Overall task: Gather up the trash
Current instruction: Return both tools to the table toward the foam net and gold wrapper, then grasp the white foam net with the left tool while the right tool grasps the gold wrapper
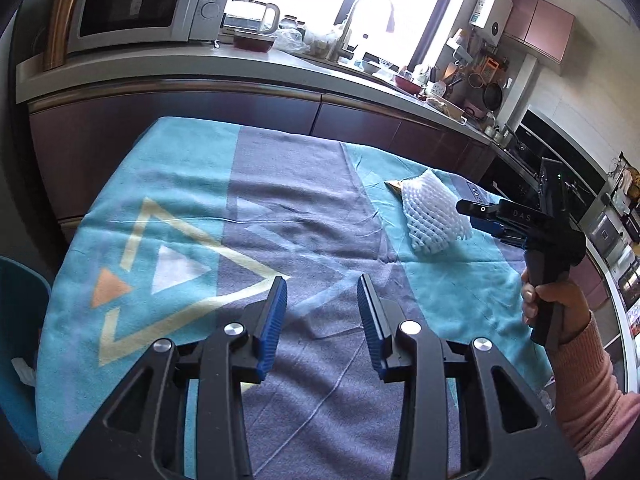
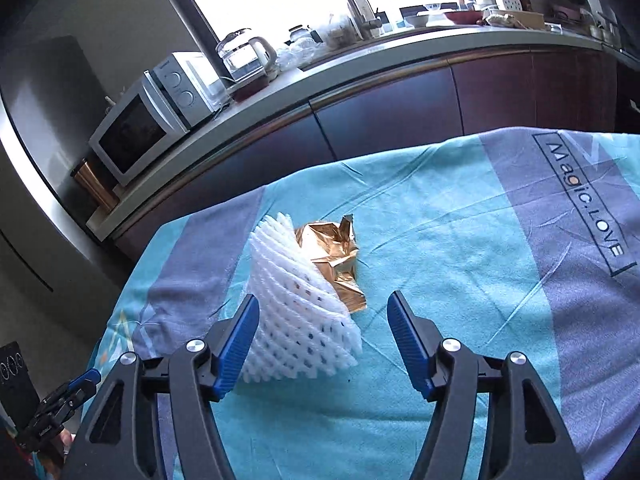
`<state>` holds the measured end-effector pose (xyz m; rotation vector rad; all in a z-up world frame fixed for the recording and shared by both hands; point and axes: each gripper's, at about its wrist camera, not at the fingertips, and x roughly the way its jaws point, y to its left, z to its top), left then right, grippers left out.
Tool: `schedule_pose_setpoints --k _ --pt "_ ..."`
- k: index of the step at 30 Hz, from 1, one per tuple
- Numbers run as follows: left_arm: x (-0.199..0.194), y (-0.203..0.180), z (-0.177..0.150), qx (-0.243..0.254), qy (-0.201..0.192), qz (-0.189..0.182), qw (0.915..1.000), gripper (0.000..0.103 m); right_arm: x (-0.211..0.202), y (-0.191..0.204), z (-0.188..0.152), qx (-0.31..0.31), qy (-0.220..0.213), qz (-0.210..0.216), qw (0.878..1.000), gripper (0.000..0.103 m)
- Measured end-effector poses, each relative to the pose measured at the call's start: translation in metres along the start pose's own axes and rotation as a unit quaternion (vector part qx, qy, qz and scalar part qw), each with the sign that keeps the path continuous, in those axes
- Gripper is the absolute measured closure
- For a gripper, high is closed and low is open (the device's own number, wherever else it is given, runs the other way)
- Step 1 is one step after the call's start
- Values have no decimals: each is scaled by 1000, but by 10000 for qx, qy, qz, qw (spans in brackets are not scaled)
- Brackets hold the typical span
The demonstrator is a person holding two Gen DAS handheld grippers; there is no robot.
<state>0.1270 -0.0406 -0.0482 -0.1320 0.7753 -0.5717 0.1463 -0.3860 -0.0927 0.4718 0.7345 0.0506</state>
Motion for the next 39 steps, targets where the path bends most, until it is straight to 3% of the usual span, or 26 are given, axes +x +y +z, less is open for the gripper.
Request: schedule_pose_setpoints --k 3,5,6,9,16,23,35,37,39 --pt "4 -4 1 29 41 -37 10000 66 2 5 -3 -26 77 215 9997 59" --pt "7 -7 1 43 74 -73 9999 66 4 10 -5 -54 138 382 9992 81" --pt "8 -8 1 51 90 -84 9999 66 4 12 -6 -66 154 451 9988 88" --pt "11 -12 1 91 124 -120 9998 65 -2 18 -10 -25 127 778 9969 90" --pt "14 -17 1 111 174 -336 9992 61 -18 36 -18 76 198 1766 9841 92" --pt "21 -24 -2 128 304 -495 9982 55 -8 47 -36 218 572 2380 9693 92" --pt "50 -30 -6 85 706 -575 9958 45 17 52 -59 154 1109 2269 9675 90" --pt "55 -35 -6 136 778 -563 9953 46 16 56 -59 4 1112 2096 9714 85" --pt "62 -41 -6 234 866 -495 9947 49 13 54 -57 -56 1033 1944 9755 73"
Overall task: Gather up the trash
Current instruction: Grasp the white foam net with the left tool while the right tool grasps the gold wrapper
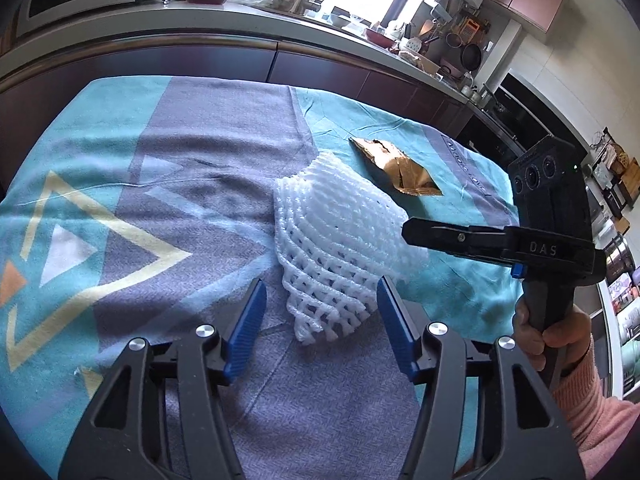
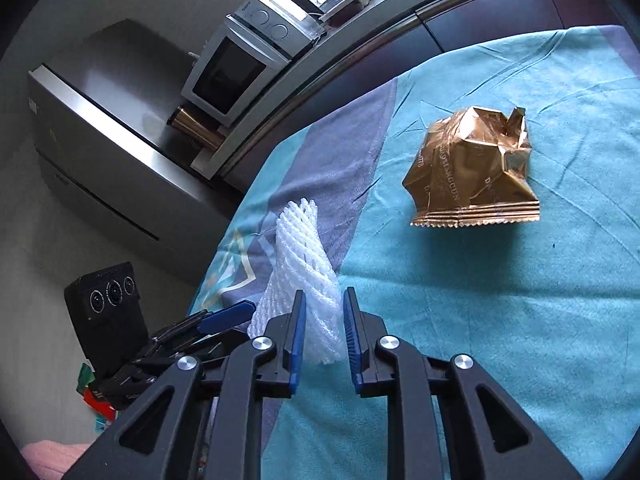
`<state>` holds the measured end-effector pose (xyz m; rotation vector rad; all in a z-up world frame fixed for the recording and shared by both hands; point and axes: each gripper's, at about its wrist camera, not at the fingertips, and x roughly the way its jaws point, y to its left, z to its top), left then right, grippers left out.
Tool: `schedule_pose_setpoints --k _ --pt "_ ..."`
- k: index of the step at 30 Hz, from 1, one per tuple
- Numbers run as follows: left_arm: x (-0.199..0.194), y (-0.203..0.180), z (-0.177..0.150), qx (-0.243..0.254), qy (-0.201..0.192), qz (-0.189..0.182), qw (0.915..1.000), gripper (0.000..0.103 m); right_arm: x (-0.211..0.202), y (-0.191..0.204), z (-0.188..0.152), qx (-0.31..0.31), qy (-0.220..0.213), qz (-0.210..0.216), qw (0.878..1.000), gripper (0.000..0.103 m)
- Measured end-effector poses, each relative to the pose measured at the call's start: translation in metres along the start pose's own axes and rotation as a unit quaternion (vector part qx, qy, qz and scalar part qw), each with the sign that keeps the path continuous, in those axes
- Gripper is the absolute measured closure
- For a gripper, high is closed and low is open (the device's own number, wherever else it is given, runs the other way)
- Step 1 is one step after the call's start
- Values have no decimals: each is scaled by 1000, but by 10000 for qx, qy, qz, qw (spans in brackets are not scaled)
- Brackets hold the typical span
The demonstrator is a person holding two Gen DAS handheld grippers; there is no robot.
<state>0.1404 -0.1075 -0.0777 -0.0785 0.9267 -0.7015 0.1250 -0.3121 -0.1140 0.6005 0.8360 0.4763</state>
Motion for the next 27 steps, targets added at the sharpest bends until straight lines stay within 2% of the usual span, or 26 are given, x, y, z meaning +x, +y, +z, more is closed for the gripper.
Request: schedule_pose_setpoints --k 1,2,5,10,13,19,22,24,27 --pt "3 -2 0 46 28 23 10000 55 -3 -1 1 -4 -40 -62 10000 60" --pt "6 -5 0 97 69 97 9999 58 -8 -3 3 -5 -116 -143 9998 53" --pt "9 -13 -1 270 99 315 9991 66 -27 -11 8 20 -425 -357 9985 53" --pt "10 -14 1 275 126 369 9989 79 -55 -34 21 283 -988 -833 9912 53" --pt "9 -14 1 237 139 347 9990 88 -51 -48 30 426 -991 -985 9893 49" --pt "6 -13 -1 239 86 375 9990 91 -29 -62 40 608 -855 -985 9896 48" --pt "2 -10 -2 203 54 362 9991 92 -26 -60 42 600 -842 -991 9897 56" --pt "-1 -9 -4 176 14 353 9992 92 -23 -63 42 640 -781 -978 9901 72" --pt "-7 -6 -5 153 -55 365 9992 92 -22 -62 40 643 -764 -967 9903 77"
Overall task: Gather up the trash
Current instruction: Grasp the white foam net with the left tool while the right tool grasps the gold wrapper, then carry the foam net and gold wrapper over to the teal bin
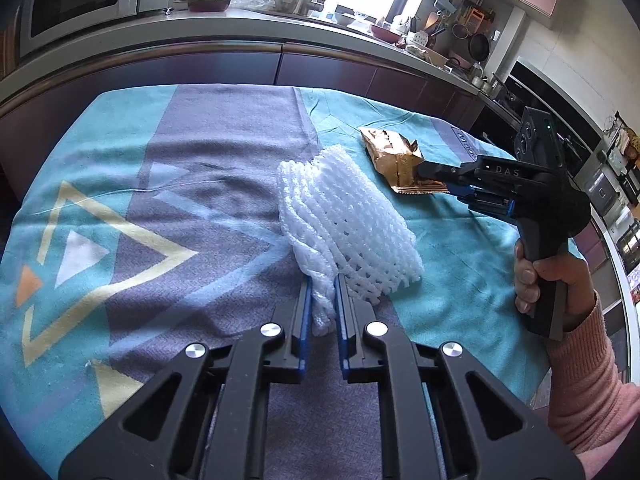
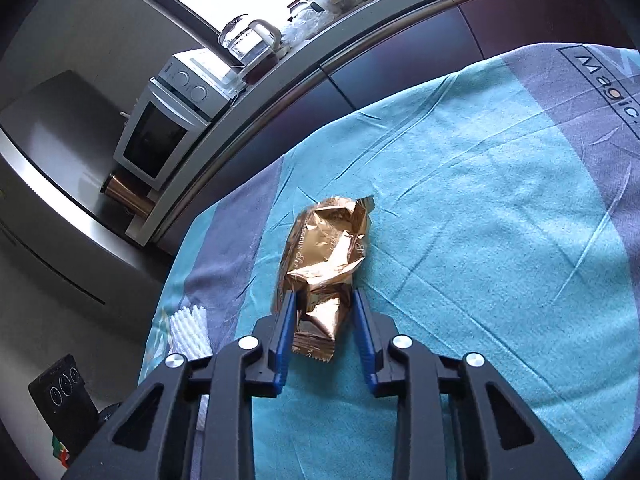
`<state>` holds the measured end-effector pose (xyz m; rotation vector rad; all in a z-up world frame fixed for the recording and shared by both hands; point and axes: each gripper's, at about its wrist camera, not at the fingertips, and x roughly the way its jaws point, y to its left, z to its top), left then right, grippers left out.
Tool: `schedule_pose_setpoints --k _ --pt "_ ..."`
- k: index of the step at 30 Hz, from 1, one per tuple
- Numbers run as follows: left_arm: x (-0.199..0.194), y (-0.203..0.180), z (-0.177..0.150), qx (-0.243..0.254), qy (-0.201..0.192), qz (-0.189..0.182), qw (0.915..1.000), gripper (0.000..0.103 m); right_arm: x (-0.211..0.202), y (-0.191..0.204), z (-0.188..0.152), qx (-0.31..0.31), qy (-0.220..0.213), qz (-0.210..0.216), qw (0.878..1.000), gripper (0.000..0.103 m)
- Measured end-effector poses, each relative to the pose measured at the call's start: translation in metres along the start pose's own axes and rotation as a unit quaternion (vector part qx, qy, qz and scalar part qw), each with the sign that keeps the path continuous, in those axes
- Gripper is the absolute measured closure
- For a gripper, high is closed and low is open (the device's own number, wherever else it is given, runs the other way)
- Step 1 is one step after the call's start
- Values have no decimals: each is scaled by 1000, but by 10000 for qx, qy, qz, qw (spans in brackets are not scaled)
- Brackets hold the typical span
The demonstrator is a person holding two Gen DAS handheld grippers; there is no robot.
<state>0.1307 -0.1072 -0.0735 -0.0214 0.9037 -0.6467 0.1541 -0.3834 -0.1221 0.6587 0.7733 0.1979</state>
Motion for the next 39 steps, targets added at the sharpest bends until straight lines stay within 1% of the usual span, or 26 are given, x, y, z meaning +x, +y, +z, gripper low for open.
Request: schedule_pose_setpoints --k 3,10,20,32,39 --pt "-5 2 -1 -37 -48 -13 10000 92 -2 1 -1 -36 -26 5 10000 78" --pt "-20 7 -5 -84 -210 -42 9997 92 -13 9 -11 -123 -108 225 9996 79" --pt "-49 19 -15 -229 -416 59 9989 92 -23 41 -34 -431 -37 650 9969 79" --pt "-84 38 -27 -413 -682 169 9967 92 -19 74 -51 -690 82 951 9930 79" --pt "-102 50 -36 -520 -796 258 9951 92 -12 86 -58 -807 154 996 9916 79"
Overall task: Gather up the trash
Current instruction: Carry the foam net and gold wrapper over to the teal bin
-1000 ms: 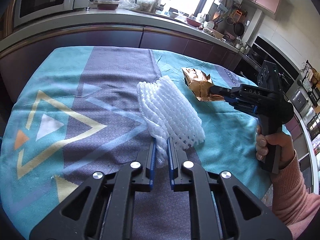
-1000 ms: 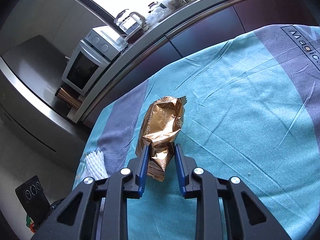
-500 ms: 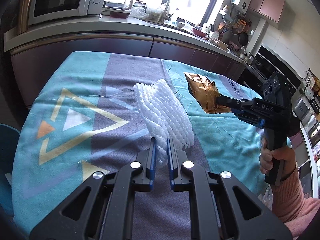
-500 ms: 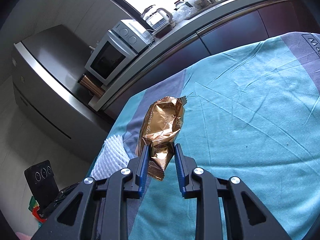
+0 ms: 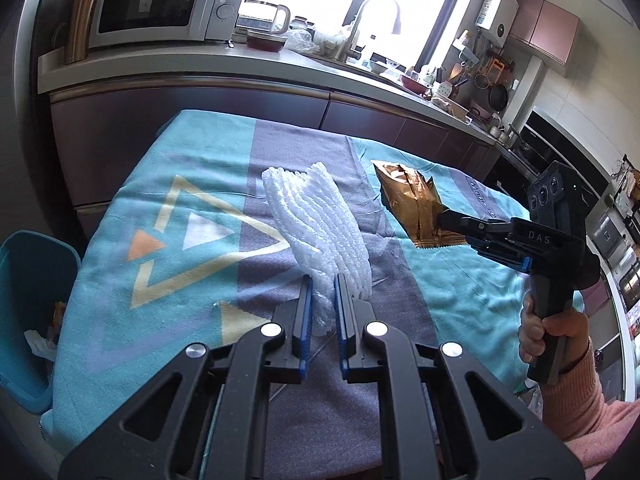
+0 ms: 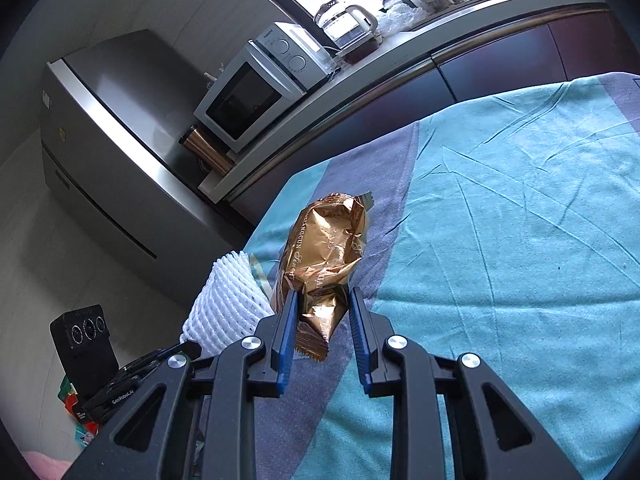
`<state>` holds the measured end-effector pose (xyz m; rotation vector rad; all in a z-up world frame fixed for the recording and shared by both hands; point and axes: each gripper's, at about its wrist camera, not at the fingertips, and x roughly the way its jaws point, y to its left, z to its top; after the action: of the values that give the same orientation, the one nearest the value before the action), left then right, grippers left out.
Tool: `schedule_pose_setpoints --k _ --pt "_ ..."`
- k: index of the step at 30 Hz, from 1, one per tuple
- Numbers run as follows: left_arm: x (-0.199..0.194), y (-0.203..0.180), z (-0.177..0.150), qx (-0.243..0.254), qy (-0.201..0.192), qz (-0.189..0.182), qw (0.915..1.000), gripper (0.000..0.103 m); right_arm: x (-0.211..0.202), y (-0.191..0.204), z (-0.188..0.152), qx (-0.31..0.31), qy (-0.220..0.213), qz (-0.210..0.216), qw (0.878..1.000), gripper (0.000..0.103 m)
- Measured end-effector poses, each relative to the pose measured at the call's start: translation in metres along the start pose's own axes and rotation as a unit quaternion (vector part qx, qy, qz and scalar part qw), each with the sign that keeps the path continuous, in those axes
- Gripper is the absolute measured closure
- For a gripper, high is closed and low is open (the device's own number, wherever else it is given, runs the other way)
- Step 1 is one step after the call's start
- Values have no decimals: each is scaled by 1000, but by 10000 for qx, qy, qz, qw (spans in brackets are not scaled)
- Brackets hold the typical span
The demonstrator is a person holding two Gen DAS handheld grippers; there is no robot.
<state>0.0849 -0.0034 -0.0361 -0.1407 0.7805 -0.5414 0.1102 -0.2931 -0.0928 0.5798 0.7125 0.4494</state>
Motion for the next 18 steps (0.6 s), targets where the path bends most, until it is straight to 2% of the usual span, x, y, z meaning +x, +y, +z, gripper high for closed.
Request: schedule_pose_setpoints --k 18 --pt "-49 21 -10 -168 -338 292 9989 92 25 39 -9 -297 220 302 9989 79"
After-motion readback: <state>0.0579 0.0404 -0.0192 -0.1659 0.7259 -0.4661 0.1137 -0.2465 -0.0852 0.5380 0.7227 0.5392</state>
